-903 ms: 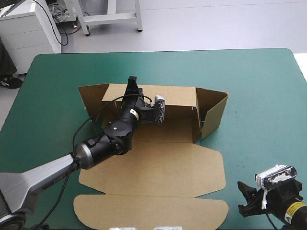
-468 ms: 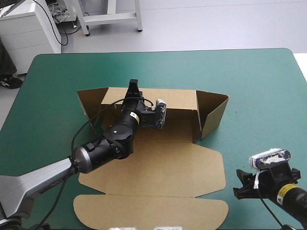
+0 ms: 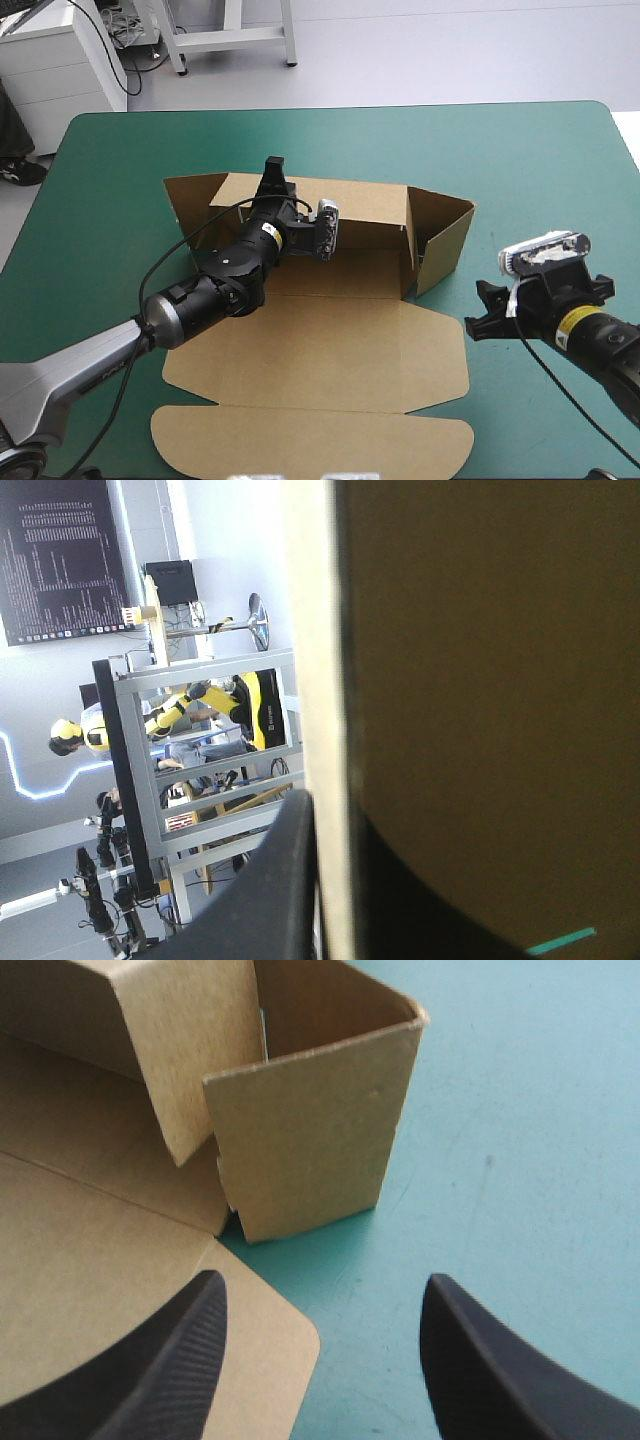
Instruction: Fold the box
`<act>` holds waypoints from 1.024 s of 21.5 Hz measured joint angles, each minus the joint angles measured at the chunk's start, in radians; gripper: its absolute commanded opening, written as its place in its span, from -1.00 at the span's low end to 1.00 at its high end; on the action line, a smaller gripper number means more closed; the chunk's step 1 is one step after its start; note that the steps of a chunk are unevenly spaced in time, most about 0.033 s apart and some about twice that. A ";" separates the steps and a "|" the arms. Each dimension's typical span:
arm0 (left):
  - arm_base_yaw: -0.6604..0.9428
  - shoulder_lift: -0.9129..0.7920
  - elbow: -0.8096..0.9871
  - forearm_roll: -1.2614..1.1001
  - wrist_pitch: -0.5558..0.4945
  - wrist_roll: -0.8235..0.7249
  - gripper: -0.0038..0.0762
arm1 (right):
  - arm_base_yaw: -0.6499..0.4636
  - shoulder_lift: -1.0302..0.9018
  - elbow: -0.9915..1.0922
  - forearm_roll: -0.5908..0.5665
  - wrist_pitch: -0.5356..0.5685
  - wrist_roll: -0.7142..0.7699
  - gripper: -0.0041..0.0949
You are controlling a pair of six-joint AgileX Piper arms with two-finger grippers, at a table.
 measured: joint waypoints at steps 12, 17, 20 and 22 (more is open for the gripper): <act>0.004 0.000 0.000 -0.027 -0.009 0.031 -0.92 | -0.115 0.332 -0.337 0.051 -0.010 -0.060 0.04; 0.005 -0.001 -0.002 -0.056 -0.010 0.075 -0.92 | -0.309 0.547 -0.523 0.362 0.038 -0.357 0.04; 0.005 -0.001 -0.002 -0.057 -0.011 0.075 -0.92 | -0.353 0.691 -0.649 0.417 0.098 -0.445 0.03; 0.005 -0.001 -0.002 -0.057 -0.011 0.075 -0.92 | -0.358 0.782 -0.733 0.424 0.137 -0.494 0.03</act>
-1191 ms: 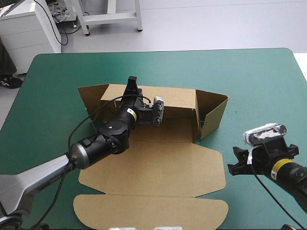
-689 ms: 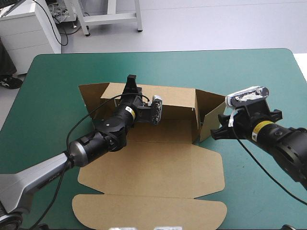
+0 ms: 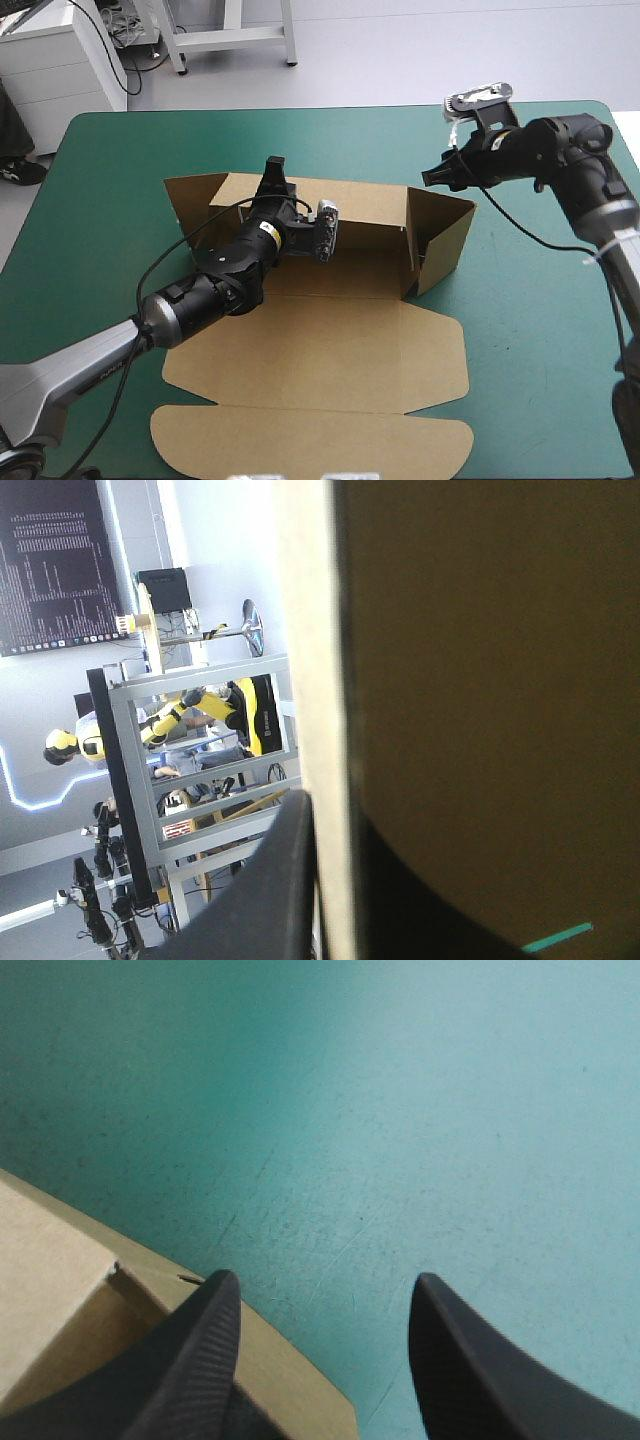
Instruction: Fold the box
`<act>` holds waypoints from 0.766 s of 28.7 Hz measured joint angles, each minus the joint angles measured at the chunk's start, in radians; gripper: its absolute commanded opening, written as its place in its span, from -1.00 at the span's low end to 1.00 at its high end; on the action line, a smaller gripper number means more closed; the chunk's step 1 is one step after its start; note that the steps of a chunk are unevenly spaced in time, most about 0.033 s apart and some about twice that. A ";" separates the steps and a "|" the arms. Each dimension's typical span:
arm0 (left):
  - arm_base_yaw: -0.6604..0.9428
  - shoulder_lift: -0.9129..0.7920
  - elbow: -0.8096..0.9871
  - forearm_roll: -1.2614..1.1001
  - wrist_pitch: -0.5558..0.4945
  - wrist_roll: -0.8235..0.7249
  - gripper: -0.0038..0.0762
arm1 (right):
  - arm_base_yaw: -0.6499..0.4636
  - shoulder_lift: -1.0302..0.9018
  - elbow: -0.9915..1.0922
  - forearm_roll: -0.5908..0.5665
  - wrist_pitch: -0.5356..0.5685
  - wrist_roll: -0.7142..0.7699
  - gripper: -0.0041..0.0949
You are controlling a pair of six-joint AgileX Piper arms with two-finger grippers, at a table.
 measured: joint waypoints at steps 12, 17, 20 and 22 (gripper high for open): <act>0.000 0.012 -0.001 0.008 -0.003 0.000 -0.92 | 0.000 0.186 -0.133 0.048 0.136 -0.149 -0.03; 0.002 0.020 -0.009 0.011 -0.002 0.000 -0.92 | 0.000 0.188 -0.134 0.047 0.224 -0.202 -0.03; 0.002 0.021 -0.011 0.011 -0.002 0.000 -0.92 | 0.000 0.188 -0.134 0.052 0.264 -0.217 -0.03; 0.002 0.021 -0.011 0.011 -0.002 0.000 -0.92 | 0.000 0.187 -0.118 0.087 0.268 -0.225 -0.03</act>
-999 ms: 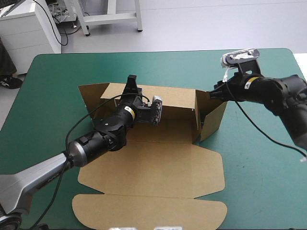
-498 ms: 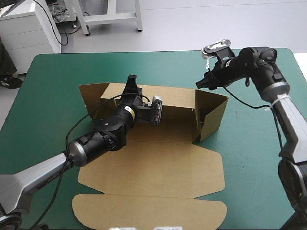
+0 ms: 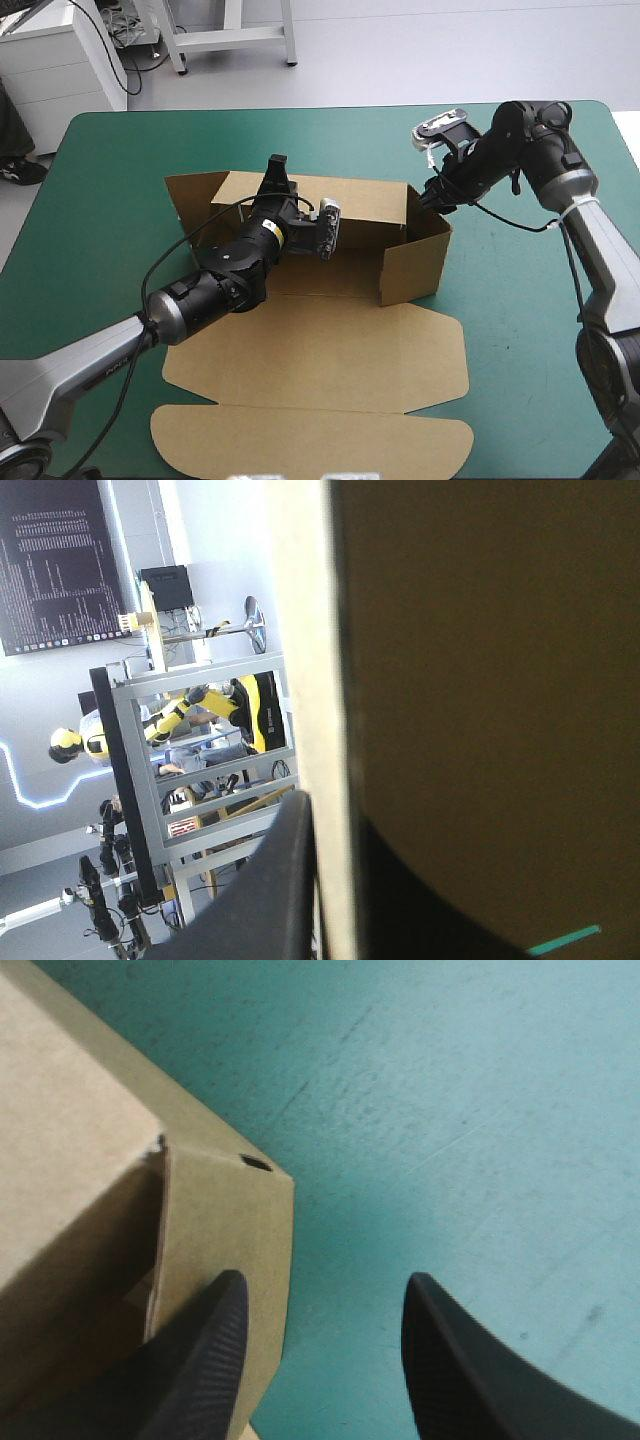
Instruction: Fold the box
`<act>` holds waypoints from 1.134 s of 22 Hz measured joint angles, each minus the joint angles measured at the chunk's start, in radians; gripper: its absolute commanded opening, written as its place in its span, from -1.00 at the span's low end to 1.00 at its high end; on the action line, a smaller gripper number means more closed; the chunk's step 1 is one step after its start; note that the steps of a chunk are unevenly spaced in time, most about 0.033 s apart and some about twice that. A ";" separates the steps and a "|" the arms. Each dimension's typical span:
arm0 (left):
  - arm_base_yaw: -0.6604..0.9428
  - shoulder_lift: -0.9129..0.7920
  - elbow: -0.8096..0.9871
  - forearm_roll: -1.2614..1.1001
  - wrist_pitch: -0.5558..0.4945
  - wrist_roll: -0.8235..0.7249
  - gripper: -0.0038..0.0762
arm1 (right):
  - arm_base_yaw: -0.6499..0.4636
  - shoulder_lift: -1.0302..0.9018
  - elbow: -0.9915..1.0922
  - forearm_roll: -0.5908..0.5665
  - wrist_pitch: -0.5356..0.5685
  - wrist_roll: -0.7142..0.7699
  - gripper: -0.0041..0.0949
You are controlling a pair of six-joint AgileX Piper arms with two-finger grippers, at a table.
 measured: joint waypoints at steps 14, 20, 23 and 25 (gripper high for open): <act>0.000 0.002 0.000 0.022 -0.001 0.000 -0.92 | 0.074 -0.204 0.339 0.151 -0.041 -0.116 -0.11; 0.000 0.002 0.000 0.023 -0.001 0.000 -0.92 | 0.159 -0.215 0.365 0.095 -0.119 -0.034 -0.14; 0.000 0.002 0.000 0.023 -0.001 0.000 -0.92 | 0.179 -0.232 0.367 0.044 -0.168 0.050 -0.21; 0.000 0.004 0.000 0.025 -0.001 -0.002 -0.92 | 0.200 -0.239 0.370 0.020 -0.195 0.096 -0.21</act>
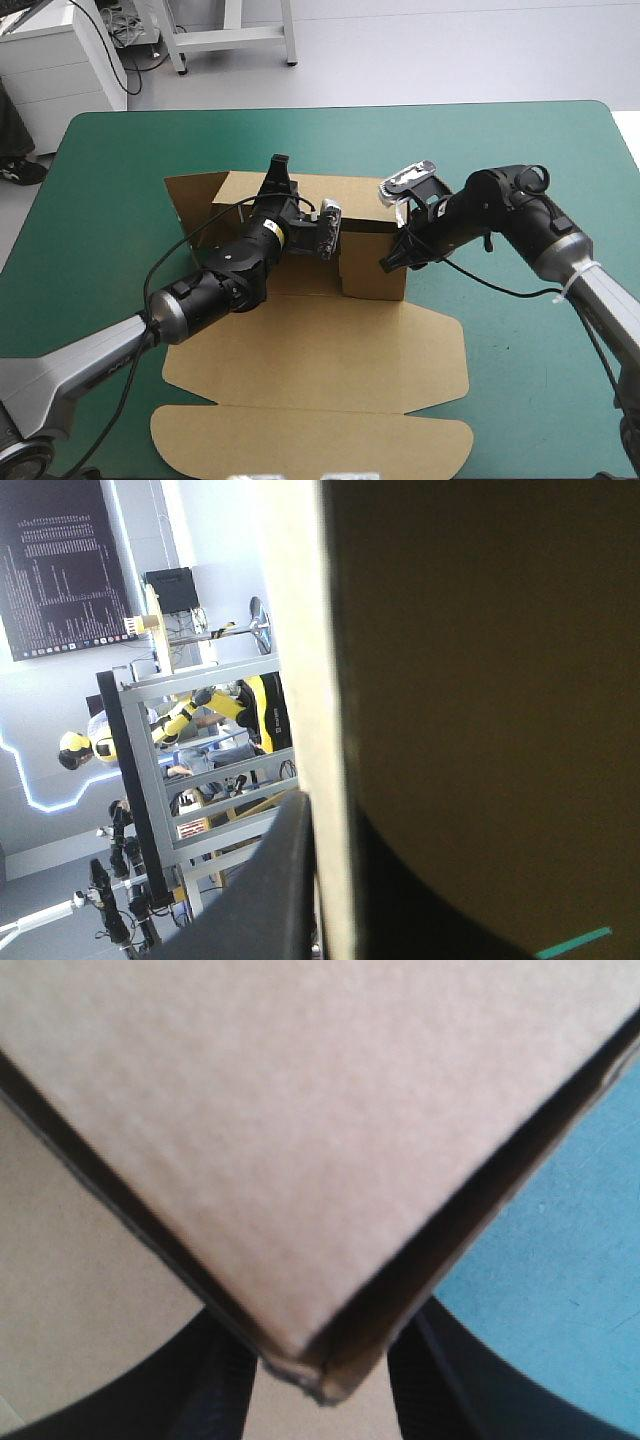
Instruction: Fold the box
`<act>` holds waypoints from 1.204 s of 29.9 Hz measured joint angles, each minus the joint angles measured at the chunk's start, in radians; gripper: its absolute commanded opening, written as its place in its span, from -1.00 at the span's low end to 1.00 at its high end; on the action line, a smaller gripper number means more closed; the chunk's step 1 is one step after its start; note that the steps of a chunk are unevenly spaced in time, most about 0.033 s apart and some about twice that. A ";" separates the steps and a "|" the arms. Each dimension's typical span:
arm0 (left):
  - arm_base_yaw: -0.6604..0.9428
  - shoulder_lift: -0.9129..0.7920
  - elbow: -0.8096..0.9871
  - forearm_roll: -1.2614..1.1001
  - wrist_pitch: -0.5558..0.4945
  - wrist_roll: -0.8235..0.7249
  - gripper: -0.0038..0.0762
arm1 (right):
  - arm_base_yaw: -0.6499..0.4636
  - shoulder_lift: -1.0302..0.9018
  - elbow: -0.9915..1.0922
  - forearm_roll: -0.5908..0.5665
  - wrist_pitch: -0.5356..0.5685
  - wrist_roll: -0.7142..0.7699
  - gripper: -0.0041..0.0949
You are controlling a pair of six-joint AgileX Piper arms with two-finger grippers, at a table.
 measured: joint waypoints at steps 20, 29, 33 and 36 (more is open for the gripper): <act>0.001 0.004 0.000 0.013 -0.003 -0.024 -0.92 | 0.172 -0.039 0.113 -0.301 -0.207 0.388 -0.21; 0.002 0.005 0.000 0.013 -0.003 -0.024 -0.92 | 0.178 -0.055 0.168 -0.314 -0.283 0.467 -0.03; 0.002 0.005 0.000 0.013 -0.003 -0.024 -0.92 | 0.177 -0.047 0.174 -0.276 -0.293 0.414 0.09; 0.002 0.005 0.000 0.013 -0.003 -0.024 -0.92 | 0.171 -0.044 0.174 -0.249 -0.294 0.355 0.09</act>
